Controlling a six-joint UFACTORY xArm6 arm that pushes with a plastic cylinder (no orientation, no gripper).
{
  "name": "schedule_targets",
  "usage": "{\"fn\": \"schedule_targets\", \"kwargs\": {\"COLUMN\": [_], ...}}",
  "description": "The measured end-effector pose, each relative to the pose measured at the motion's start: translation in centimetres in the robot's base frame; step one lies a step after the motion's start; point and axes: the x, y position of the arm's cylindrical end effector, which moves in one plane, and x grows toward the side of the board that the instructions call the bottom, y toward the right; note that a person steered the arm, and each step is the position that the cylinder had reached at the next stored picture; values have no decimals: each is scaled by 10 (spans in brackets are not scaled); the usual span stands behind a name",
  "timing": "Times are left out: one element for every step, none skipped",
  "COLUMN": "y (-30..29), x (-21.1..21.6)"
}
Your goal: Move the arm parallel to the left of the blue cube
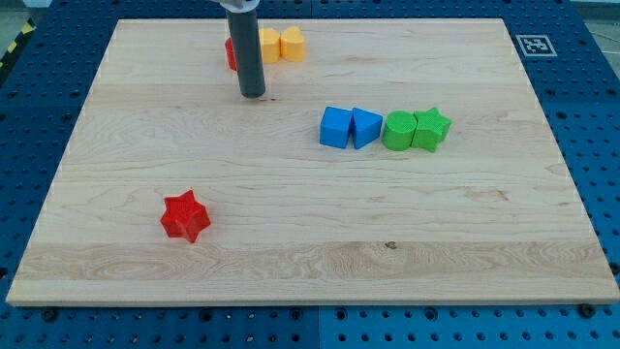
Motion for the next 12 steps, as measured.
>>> {"fn": "schedule_targets", "kwargs": {"y": [0, 4, 4, 5, 5, 20, 26, 30, 30, 30, 30, 30], "x": [1, 8, 9, 21, 21, 26, 26, 28, 28, 36, 58, 60]}}
